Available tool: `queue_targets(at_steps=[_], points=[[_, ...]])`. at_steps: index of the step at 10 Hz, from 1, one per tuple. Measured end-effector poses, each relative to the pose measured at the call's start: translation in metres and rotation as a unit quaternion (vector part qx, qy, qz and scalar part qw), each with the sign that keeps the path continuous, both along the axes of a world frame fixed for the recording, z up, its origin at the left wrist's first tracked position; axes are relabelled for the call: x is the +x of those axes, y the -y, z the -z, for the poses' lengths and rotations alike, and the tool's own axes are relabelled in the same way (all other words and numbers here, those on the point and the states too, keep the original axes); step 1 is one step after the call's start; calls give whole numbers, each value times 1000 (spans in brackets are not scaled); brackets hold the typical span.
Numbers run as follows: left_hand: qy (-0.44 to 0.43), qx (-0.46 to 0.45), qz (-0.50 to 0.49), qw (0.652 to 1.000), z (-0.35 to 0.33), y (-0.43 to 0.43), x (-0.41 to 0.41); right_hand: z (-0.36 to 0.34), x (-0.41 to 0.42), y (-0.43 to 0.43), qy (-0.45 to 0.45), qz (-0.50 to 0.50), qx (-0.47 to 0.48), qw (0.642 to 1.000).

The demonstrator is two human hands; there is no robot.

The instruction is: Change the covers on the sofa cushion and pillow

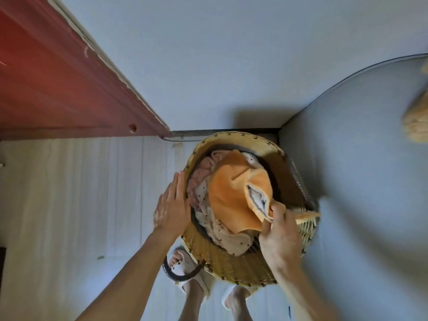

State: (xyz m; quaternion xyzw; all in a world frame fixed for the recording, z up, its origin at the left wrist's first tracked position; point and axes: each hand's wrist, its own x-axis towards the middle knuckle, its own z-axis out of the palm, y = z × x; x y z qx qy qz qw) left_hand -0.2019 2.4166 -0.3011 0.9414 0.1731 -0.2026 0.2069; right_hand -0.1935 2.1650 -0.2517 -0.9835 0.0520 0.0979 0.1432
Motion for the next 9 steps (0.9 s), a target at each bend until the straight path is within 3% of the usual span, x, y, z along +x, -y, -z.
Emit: queue_targets(at_steps=[1,2,3,4,6,7,8,9], points=[[29,35,27,999,11,1,-8,38,-3,-24,-97,-137,-33,985],[38,46,38,997,20,-2,-13,76,-3,-45,-128,-250,-73,957],[54,57,44,996,28,-6,-14,122,-8,-51,-200,-337,-96,915],[82,70,59,992,39,-9,-18,167,-10,-45,-302,-332,-101,888],[106,120,85,983,48,-14,-29,171,10,-45,-427,-326,-72,840],[83,149,113,979,44,-14,-29,104,51,-49,-471,-284,34,834],[60,149,106,981,34,-12,-26,-26,88,-36,-340,-152,232,899],[58,142,112,982,27,-9,-25,-165,108,-9,-169,-73,435,881]])
